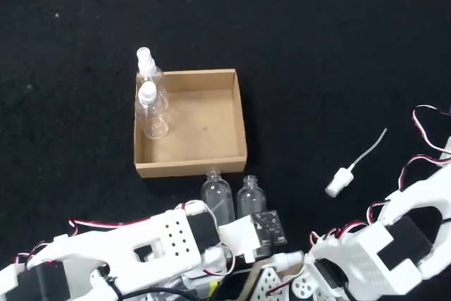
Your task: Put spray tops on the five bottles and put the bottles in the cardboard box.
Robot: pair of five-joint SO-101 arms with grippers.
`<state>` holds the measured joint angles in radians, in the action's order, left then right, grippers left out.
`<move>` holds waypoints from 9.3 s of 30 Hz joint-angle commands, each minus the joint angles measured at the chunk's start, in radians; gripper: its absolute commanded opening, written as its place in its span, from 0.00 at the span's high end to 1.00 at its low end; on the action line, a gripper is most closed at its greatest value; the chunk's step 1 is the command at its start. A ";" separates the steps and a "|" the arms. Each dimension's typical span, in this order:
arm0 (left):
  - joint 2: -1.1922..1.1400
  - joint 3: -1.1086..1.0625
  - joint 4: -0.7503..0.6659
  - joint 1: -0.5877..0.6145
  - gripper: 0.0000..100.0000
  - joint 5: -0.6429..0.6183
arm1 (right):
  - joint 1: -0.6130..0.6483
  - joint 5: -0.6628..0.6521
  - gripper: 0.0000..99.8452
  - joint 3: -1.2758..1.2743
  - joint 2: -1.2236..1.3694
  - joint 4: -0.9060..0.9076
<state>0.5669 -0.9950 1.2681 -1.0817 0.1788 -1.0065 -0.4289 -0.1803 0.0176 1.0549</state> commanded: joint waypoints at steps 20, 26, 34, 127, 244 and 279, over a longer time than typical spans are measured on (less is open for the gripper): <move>0.012 0.331 0.258 -0.005 0.82 0.051 | -0.023 -0.002 0.74 0.067 -0.013 0.003; 0.012 0.513 0.434 -0.002 0.82 0.212 | -0.017 0.002 0.74 0.067 -0.008 0.003; 0.012 0.839 0.477 0.150 0.82 0.227 | -0.015 -0.002 0.74 0.067 -0.013 0.034; -0.546 0.527 -0.126 2.083 0.76 0.783 | 0.681 0.126 0.74 -0.242 -0.539 0.422; -0.262 0.360 -0.031 1.989 0.97 0.667 | 0.408 -1.573 0.70 -0.773 -0.268 -0.238; -0.262 0.355 -0.029 1.991 0.97 0.674 | 0.362 -1.226 0.73 -0.616 -0.260 -0.063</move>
<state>0.2570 -0.6513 1.2283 0.9191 0.8554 -0.6552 -1.5367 -0.8508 -0.2463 0.9828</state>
